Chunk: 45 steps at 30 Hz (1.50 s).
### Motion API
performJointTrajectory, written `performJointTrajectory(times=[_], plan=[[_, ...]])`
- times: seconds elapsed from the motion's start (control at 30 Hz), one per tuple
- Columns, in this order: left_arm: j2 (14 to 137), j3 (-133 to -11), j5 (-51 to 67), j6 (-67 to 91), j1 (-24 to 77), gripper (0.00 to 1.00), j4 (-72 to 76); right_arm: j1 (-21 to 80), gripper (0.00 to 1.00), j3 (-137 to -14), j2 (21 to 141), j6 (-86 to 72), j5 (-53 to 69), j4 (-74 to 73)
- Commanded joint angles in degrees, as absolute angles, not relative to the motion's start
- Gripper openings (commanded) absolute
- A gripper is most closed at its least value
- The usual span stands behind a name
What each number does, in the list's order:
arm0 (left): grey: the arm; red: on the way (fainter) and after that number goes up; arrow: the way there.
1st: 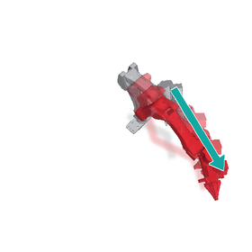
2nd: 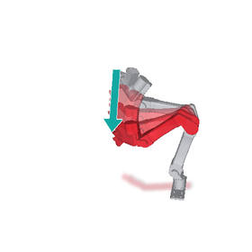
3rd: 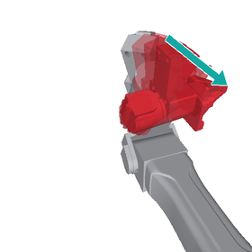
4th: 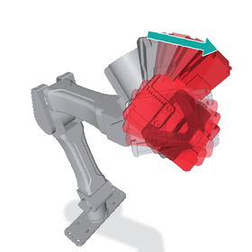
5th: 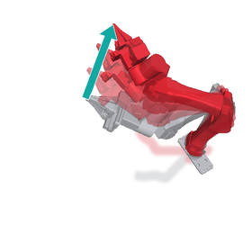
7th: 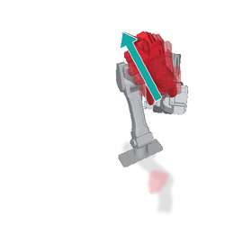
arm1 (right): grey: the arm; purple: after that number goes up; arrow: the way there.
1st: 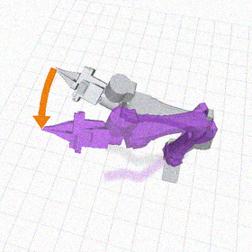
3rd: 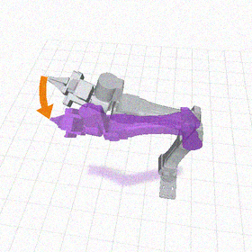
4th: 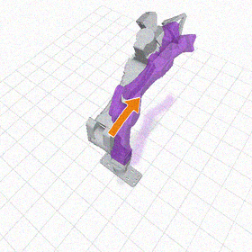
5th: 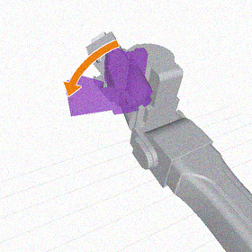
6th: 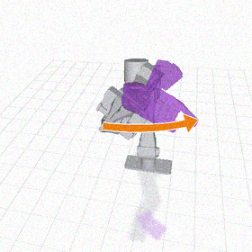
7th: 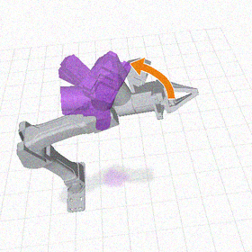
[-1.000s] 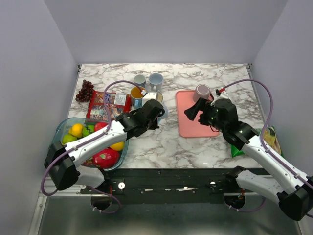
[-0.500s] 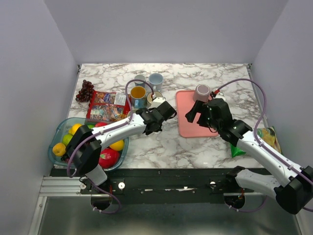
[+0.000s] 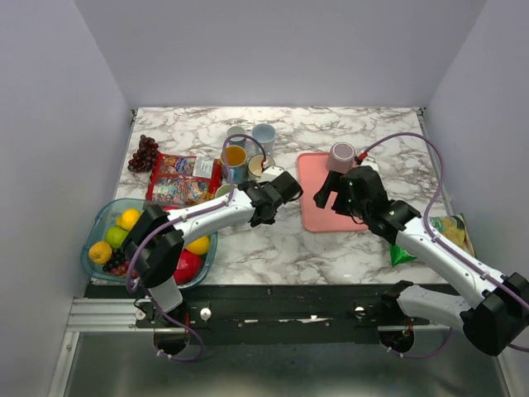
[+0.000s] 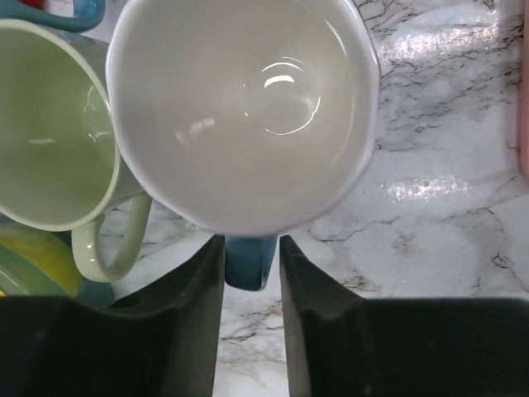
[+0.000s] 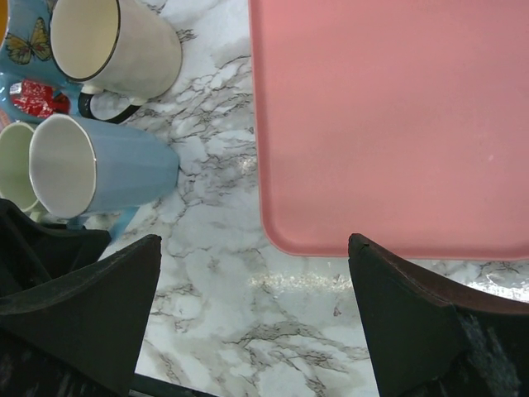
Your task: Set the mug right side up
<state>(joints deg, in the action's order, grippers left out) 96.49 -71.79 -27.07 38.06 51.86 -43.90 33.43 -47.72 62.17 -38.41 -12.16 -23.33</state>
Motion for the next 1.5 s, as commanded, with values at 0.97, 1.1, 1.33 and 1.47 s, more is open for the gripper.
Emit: performJointTrajectory(times=[0.97,1.1,1.33,1.47], plan=[[62.85,-64.25,-37.88,35.42,50.72,0.99,-39.55,12.32,0.99,-75.22,100.27,22.84,-6.16,-26.28],[62.84,-64.07,-36.74,34.72,49.92,0.99,-39.46,11.51,0.98,-77.77,103.88,28.64,-4.22,-25.58],[65.13,-65.04,-34.28,34.8,48.52,0.99,-39.73,10.99,0.97,-83.93,109.68,31.9,1.91,-29.17],[65.3,-64.78,-33.49,34.81,47.99,0.99,-39.46,10.81,0.94,-87.26,112.23,32.26,7.55,-34.61]])
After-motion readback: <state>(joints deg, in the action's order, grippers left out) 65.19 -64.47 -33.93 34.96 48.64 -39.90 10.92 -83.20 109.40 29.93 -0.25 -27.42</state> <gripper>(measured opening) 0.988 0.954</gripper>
